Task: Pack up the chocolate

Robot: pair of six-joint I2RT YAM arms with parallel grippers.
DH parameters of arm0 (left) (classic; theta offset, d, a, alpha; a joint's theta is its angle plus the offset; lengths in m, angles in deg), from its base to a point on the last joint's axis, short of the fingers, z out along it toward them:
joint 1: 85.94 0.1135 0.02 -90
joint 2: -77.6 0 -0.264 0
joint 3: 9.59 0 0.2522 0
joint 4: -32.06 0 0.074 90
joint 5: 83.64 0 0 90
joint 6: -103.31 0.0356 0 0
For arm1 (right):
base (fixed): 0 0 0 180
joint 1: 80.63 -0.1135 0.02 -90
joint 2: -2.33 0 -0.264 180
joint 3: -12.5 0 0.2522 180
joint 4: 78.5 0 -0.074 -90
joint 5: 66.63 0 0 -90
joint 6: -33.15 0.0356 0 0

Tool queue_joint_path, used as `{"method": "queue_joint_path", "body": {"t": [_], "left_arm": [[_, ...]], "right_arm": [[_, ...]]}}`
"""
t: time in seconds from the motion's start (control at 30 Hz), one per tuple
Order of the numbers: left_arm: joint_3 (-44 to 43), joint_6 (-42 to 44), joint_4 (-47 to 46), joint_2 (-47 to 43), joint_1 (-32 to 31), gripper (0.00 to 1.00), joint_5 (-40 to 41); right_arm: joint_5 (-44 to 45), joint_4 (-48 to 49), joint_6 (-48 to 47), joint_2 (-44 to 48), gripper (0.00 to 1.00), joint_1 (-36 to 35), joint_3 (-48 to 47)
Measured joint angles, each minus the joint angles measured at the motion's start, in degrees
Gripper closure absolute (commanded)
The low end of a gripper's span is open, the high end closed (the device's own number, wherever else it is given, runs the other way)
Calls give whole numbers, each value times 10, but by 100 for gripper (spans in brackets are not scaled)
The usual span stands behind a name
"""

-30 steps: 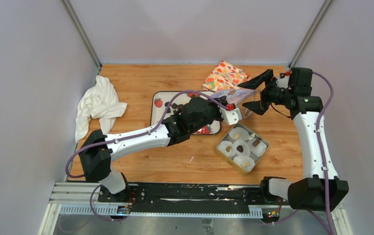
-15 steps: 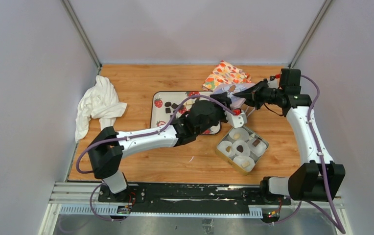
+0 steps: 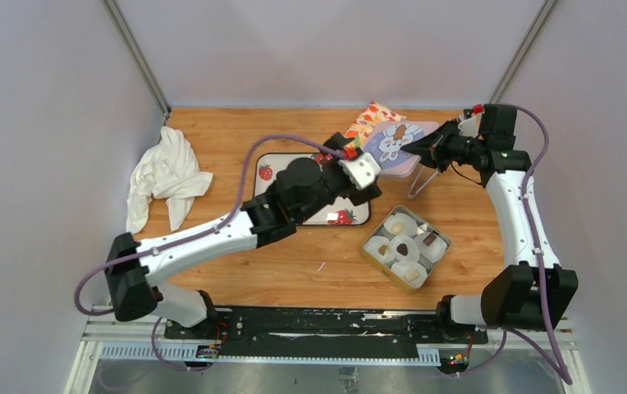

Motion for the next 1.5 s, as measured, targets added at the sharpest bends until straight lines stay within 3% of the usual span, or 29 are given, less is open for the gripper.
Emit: {"method": "queue_joint_path", "body": {"t": [0.13,0.33,0.53,0.6,0.8,1.1,1.2,1.27,1.33,1.5], "left_arm": [[-50,-149,75,-53,64,0,-46],[-215,-388,234,-2,329,0,-202],[-214,-558,261,59,384,0,-419],[-174,-633,209,73,387,0,-502],[-127,-764,94,112,389,0,-654],[-99,-890,-72,128,390,1,-741],[-73,-988,-205,148,390,11,-752],[-58,-1132,-403,191,389,36,-753],[-65,-1233,-511,234,389,50,-749],[-62,-1378,-639,294,385,57,-744]], "right_arm": [[1,43,-31,3,100,2,12],[-10,139,-65,27,100,2,74],[-70,283,-40,43,100,1,125],[-90,316,-35,43,100,-6,124],[-140,362,-29,43,100,-48,124],[-191,405,-1,43,100,-70,125],[-205,437,22,44,100,-76,134],[-215,459,40,46,100,-78,144],[-220,470,50,47,100,-79,151],[-229,478,59,47,100,-81,165]]}}
